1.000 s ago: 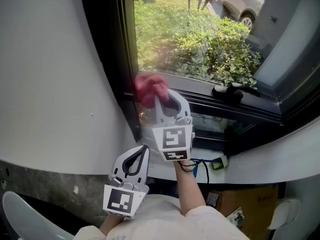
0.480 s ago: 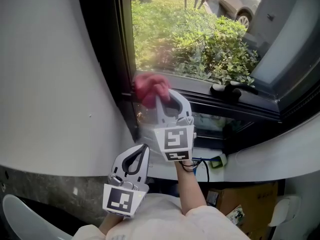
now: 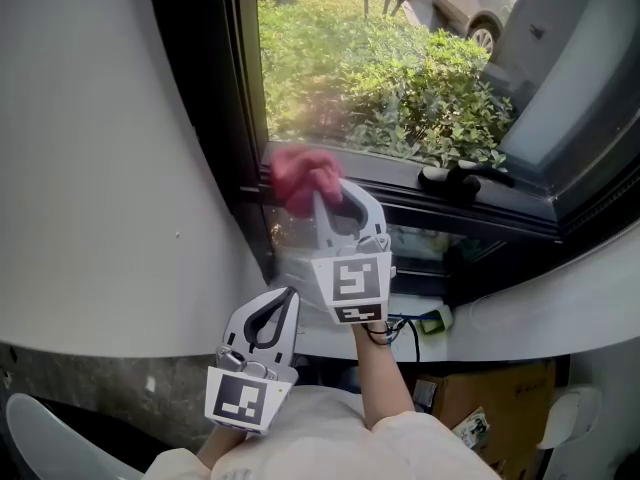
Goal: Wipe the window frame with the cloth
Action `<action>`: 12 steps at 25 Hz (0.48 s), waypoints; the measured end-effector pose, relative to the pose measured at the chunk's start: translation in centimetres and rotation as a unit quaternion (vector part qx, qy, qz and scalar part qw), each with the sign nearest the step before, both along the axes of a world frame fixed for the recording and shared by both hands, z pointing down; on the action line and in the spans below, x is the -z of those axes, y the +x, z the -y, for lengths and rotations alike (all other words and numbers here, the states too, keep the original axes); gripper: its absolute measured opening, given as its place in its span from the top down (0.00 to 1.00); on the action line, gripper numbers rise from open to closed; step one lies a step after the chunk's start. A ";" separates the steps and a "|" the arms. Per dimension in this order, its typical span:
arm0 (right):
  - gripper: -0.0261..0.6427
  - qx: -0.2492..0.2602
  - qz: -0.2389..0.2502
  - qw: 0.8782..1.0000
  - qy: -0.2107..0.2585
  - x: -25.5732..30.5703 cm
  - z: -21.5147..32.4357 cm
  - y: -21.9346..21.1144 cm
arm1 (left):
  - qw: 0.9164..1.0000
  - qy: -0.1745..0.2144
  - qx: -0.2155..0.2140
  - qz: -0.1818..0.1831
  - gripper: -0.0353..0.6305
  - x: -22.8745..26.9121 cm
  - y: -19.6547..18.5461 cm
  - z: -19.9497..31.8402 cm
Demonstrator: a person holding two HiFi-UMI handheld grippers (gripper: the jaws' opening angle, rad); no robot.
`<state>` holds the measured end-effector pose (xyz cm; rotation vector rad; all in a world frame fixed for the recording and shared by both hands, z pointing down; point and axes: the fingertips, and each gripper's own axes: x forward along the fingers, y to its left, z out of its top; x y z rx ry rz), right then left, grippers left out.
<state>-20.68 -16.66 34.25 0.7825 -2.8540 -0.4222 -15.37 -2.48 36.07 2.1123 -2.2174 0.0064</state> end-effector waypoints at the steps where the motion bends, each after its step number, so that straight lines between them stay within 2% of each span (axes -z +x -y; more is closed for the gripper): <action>1: 0.83 0.000 0.000 1.000 0.000 0.0 0.0 0.0 | 1.000 0.000 -0.001 0.000 0.94 0.0 0.0 0.0; 8: 0.83 0.000 0.001 1.000 -0.001 0.0 -0.1 0.3 | 1.000 -0.008 0.004 -0.009 0.94 -0.3 -0.4 -0.2; 12: 0.83 -0.002 0.004 1.000 0.001 0.3 0.3 0.5 | 1.000 -0.024 0.016 0.005 0.94 -1.1 -2.0 -0.4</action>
